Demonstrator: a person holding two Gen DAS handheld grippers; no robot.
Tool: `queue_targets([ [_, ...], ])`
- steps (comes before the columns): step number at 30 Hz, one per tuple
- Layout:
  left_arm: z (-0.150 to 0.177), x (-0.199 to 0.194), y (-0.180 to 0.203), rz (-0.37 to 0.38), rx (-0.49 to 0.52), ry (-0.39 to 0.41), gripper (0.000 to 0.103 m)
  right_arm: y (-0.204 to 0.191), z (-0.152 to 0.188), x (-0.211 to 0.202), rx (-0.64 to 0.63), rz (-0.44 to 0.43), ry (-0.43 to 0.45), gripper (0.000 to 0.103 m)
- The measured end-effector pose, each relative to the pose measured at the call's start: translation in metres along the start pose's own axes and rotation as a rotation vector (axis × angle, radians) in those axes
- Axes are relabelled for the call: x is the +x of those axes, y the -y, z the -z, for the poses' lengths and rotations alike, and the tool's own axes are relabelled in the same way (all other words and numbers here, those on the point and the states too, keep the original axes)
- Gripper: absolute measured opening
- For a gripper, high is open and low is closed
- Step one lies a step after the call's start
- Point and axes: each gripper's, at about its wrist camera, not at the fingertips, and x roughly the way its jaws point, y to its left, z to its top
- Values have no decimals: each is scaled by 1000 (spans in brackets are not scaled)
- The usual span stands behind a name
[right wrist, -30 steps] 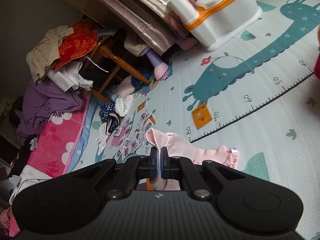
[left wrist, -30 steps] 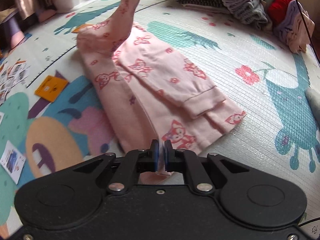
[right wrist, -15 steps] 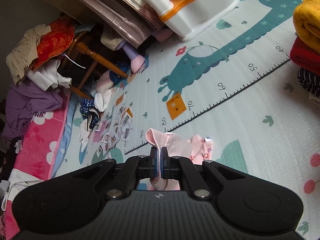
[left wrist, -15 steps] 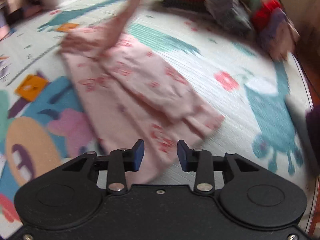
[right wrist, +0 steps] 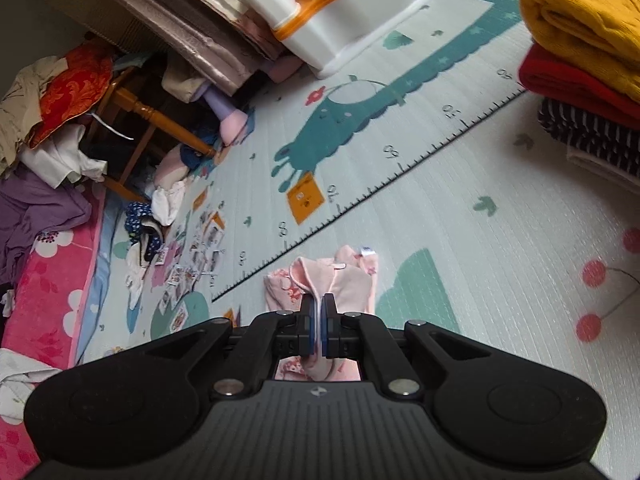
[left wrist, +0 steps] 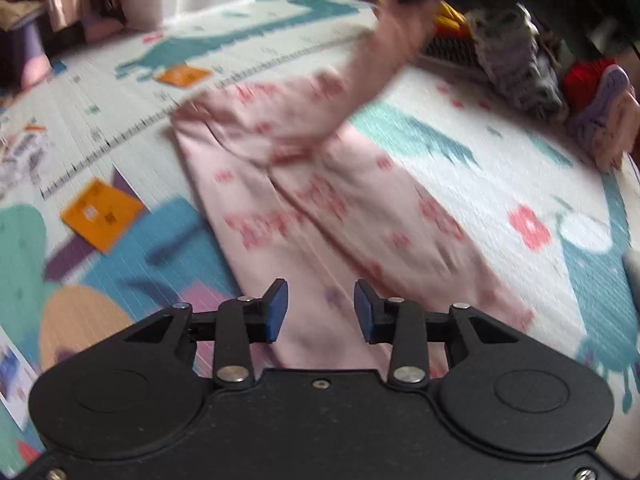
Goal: Fold clothes
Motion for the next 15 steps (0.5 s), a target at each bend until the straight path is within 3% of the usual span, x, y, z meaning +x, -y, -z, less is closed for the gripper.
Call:
queue_targets([
  [4,-15,3,-16,-31,-10,42,35,-4,11,3,-30,64,-8,5],
  [7,-37,10,-32,-62,59,80,35,0,23,7,-13,104,-34,6],
  [9,-57,17,-45,-89,109,108,23,2,30,12,3,113,-54,6],
  [15,-124,51,-89,-148,80,129,15,-8,40,20,-45,132,-79,6],
])
